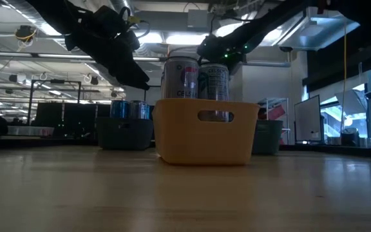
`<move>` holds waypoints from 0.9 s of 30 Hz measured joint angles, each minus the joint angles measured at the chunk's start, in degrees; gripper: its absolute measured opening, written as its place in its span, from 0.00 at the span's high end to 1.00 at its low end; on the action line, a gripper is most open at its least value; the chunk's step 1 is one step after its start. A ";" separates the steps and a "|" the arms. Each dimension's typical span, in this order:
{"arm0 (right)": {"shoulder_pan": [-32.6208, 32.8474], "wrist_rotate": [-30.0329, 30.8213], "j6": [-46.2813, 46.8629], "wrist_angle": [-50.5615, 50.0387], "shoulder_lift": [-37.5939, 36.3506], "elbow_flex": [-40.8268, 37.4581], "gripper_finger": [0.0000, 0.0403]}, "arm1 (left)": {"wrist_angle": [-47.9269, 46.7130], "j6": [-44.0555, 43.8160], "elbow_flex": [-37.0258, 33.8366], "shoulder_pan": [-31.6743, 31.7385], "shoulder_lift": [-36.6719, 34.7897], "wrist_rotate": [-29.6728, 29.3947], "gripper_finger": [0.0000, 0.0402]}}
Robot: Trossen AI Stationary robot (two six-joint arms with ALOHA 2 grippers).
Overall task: Sort soda cans
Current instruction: Put the top red soda can into the green bin
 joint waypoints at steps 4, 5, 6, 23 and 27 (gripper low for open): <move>0.00 -0.19 0.00 0.76 1.21 0.00 0.08 | 0.17 0.02 0.00 0.00 0.00 0.00 0.08; 0.00 -0.40 0.00 1.09 1.50 0.00 0.08 | 0.33 -0.16 0.00 0.00 0.00 0.01 0.08; 0.00 -0.64 0.02 0.92 1.80 0.00 0.08 | 0.43 -0.28 0.00 0.00 0.00 0.00 0.08; 0.00 -2.00 -0.40 4.55 3.59 0.11 0.34 | 1.30 -0.16 0.00 -1.20 0.00 0.00 0.08; 0.07 -2.01 -1.07 4.44 3.42 0.11 0.34 | 1.25 -0.31 0.00 -1.17 0.00 0.00 0.08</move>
